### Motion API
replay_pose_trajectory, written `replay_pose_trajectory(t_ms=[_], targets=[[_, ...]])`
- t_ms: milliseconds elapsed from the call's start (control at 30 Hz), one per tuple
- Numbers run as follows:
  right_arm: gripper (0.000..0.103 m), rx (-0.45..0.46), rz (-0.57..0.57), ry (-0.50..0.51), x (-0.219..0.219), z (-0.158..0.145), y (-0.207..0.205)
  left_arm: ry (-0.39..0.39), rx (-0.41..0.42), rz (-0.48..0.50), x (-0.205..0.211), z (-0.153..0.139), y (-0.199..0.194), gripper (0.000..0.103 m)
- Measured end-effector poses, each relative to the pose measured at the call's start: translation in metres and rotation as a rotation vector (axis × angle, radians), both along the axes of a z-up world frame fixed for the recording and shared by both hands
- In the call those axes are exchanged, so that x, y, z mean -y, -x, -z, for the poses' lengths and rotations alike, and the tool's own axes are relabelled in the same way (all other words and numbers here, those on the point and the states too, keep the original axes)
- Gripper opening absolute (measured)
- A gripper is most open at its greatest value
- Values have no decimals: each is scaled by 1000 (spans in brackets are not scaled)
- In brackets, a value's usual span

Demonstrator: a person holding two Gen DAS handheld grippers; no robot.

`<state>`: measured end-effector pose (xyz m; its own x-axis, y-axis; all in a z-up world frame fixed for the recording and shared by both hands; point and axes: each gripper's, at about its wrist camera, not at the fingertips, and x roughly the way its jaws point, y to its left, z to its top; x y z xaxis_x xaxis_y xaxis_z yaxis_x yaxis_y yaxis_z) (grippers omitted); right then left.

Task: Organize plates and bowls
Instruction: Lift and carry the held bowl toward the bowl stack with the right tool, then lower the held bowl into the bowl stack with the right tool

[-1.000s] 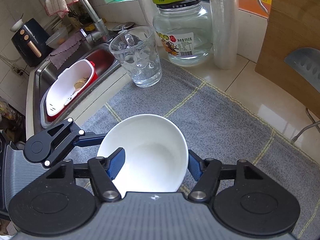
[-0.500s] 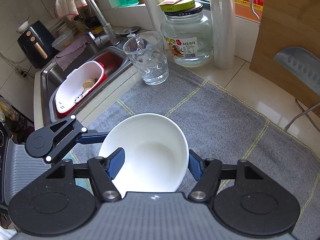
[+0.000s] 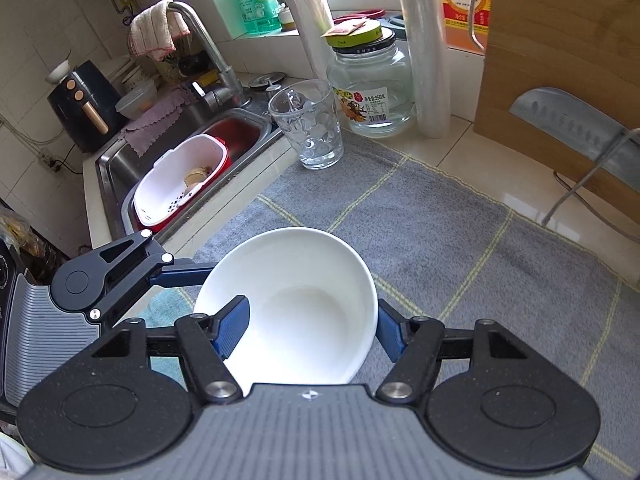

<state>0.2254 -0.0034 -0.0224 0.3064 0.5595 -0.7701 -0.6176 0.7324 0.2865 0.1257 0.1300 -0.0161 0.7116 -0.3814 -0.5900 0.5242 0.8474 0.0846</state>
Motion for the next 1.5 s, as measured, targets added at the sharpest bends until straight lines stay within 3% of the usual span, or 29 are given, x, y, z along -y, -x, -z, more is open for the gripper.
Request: replay_pose_trajectory(t_ms=[833, 1500], targets=[[73, 51, 148, -15, 99, -23, 80, 7, 9, 176, 69, -21, 53, 91], [73, -1, 270, 7, 139, 2, 112, 1, -68, 307, 101, 1, 65, 91]])
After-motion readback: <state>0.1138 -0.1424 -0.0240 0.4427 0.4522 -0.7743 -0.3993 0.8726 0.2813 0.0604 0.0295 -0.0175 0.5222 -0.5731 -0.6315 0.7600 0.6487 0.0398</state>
